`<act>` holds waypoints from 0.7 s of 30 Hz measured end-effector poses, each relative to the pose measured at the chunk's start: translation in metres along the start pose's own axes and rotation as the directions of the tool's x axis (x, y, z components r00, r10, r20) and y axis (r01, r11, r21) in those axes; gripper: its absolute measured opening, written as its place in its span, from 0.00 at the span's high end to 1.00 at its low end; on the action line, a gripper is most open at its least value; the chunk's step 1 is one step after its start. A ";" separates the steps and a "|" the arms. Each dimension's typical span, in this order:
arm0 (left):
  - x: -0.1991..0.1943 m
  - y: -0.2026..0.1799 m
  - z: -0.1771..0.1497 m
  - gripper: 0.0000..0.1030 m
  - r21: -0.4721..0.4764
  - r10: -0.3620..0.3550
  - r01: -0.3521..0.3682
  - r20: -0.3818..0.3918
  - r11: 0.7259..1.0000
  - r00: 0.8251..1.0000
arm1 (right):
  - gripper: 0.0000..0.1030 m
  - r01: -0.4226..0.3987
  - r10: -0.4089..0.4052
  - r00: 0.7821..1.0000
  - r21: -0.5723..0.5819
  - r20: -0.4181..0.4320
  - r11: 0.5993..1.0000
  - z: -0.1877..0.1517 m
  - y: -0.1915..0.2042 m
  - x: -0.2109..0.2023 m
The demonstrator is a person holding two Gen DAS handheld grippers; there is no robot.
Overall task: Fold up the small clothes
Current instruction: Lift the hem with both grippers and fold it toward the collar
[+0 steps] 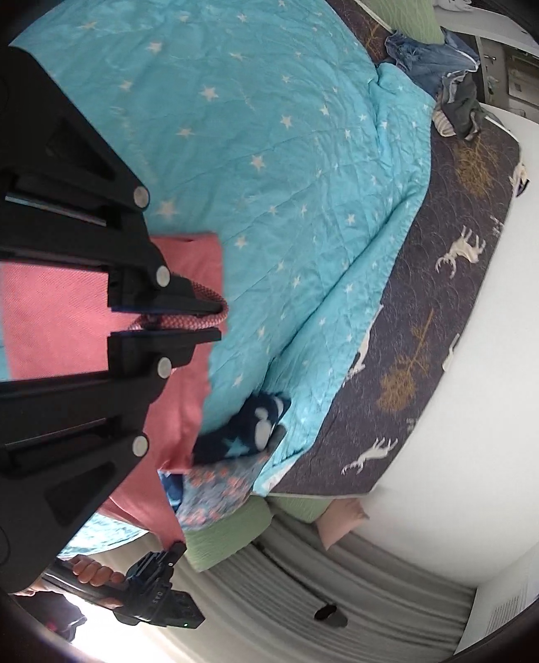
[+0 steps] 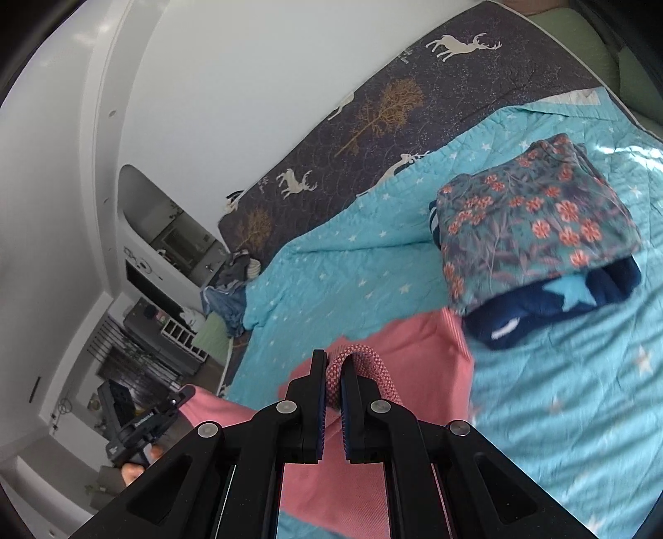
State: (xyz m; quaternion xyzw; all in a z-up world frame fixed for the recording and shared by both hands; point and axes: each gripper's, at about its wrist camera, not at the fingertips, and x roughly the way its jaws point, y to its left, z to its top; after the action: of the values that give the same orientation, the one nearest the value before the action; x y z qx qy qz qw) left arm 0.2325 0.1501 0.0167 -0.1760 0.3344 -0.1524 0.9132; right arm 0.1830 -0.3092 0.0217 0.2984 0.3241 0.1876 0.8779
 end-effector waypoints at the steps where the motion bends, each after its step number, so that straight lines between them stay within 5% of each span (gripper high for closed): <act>1: 0.013 0.004 0.006 0.94 -0.004 0.003 -0.003 -0.010 1.000 1.000 | 0.95 0.017 -0.017 1.000 0.000 0.000 1.000 0.006 -0.004 0.010; 7: 0.093 0.032 0.017 0.94 -0.075 0.027 -0.037 -0.129 0.996 0.991 | 0.94 0.141 -0.141 0.990 0.010 -0.006 0.990 0.026 -0.038 0.062; 12: 0.140 0.051 0.008 0.93 -0.089 0.091 -0.112 -0.207 0.990 0.974 | 0.90 0.278 -0.281 0.958 -0.052 -0.055 0.959 0.021 -0.056 0.108; 15: 0.141 0.060 0.005 0.90 -0.114 0.107 -0.135 -0.222 0.984 0.969 | 0.75 0.259 -0.263 0.963 -0.069 -0.063 0.963 0.017 -0.054 0.107; 18: 0.116 0.070 0.007 0.71 -0.123 0.155 -0.180 -0.186 0.976 0.970 | 0.45 0.260 -0.263 0.964 -0.071 -0.047 0.963 0.013 -0.048 0.086; 21: 0.074 0.077 -0.003 0.53 -0.119 0.140 -0.159 -0.149 0.980 0.979 | 0.40 0.267 -0.270 0.962 -0.079 -0.031 0.960 -0.003 -0.044 0.049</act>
State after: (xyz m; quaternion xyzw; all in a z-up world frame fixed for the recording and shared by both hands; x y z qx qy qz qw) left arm 0.2972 0.1891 -0.0593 -0.1986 0.4192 -0.0731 0.8829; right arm 0.2222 -0.3156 -0.0307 0.2151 0.3726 0.0849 0.8987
